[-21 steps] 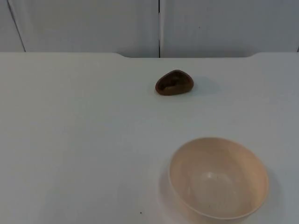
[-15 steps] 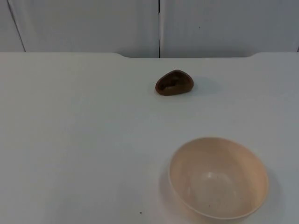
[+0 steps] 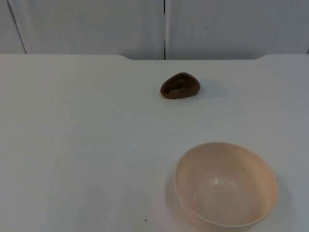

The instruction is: Pick up the bowl with the left hand and pour the coffee beans from the cup into the bowl with the right hand.

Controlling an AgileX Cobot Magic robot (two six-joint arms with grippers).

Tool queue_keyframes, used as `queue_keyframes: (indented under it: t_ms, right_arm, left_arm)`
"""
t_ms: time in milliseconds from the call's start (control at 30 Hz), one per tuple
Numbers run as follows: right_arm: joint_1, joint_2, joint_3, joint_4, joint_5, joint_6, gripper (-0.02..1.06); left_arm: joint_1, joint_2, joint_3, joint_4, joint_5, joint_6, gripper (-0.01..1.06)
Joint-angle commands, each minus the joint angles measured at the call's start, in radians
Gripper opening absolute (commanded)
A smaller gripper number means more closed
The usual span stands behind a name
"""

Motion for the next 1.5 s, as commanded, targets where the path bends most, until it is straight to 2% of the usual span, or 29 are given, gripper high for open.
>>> queue_keyframes:
  t_ms: [0, 433, 533, 900, 1200, 1467]
  right_arm:
    - [-0.005, -0.004, 0.001, -0.002, -0.004, -0.009, 1.05]
    - [-0.005, -0.004, 0.001, -0.002, -0.004, -0.009, 1.05]
    - [-0.005, -0.004, 0.001, -0.002, -0.004, -0.009, 1.05]
    - [-0.005, -0.004, 0.001, -0.002, -0.004, -0.009, 1.05]
    - [-0.005, -0.004, 0.001, -0.002, -0.004, -0.009, 1.05]
    - [-0.005, -0.004, 0.001, -0.002, -0.004, -0.009, 1.05]
  left_arm:
    - [-0.004, 0.006, -0.008, -0.025, -0.014, -0.006, 1.05]
    - [-0.004, 0.027, -0.008, -0.101, -0.014, 0.003, 1.05]
    - [-0.004, 0.098, -0.008, -0.18, -0.014, 0.054, 1.05]
    - [-0.004, 0.338, -0.009, -0.263, -0.026, 0.175, 1.05]
    - [-0.004, 0.532, -0.009, -0.402, -0.076, 0.34, 1.05]
    - [-0.004, 0.616, -0.009, -0.407, -0.083, 0.353, 1.05]
